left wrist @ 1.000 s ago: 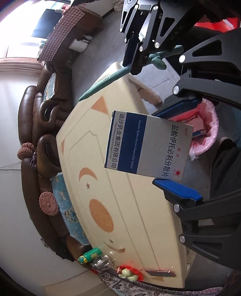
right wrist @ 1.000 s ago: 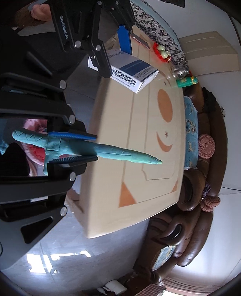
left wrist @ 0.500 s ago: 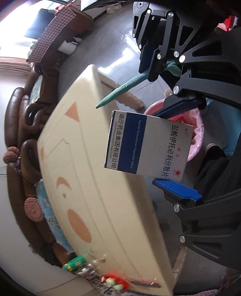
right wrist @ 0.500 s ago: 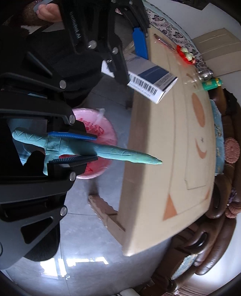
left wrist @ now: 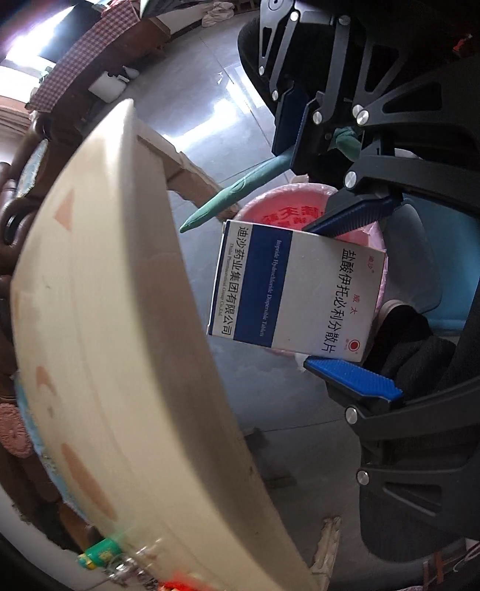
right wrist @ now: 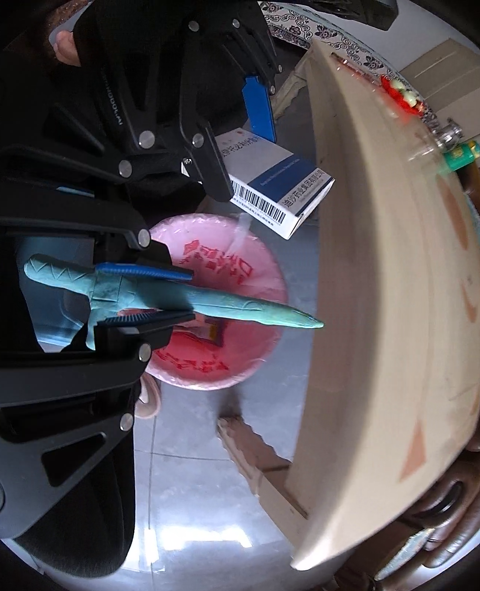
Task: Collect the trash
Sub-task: 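Lift the medicine box and teal sword with both tools over the pink bin, then open both tools to drop the medicine box and sword into the bin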
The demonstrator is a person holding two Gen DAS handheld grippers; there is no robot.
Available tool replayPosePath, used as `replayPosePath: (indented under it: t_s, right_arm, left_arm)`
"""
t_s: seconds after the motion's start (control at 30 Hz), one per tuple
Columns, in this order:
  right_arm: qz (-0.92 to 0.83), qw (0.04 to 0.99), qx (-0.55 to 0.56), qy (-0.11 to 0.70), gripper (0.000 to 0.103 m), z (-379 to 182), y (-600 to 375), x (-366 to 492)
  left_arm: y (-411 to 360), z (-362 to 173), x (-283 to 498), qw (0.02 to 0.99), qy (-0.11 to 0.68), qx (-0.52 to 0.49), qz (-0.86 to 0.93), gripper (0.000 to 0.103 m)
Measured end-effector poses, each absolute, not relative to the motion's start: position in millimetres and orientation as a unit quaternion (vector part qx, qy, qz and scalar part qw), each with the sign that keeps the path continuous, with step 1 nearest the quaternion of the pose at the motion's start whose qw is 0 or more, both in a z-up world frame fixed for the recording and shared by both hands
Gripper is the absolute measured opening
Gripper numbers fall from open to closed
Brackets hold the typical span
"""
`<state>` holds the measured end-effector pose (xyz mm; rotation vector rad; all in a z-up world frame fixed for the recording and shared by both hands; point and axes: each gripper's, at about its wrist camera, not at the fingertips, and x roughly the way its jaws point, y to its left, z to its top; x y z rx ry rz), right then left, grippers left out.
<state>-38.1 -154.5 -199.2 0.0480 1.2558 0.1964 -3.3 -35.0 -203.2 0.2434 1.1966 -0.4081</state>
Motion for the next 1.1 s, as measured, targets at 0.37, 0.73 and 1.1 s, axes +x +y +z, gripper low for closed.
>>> replayPosePath:
  t_s: [0.37,0.73,1.1]
  right_arm:
    - [0.090,0.764,0.035,0.638,0.018,-265.7,-156.6,-17.5]
    - [0.095,0.730,0.040,0.676,0.018,-321.2,-158.7,6.4]
    - [0.105,0.712,0.051,0.692,0.018,-352.4,-158.6,19.4]
  left_arm:
    - [-36.7,-273.4,25.3,0.759,0.615,0.108,-0.186,0.064]
    - [-32.9,-325.7,46.7,0.722,0.662,0.086,-0.183,0.064]
    - [-30.7,-362.0,59.4,0.692,0.700,0.060,-0.167,0.064]
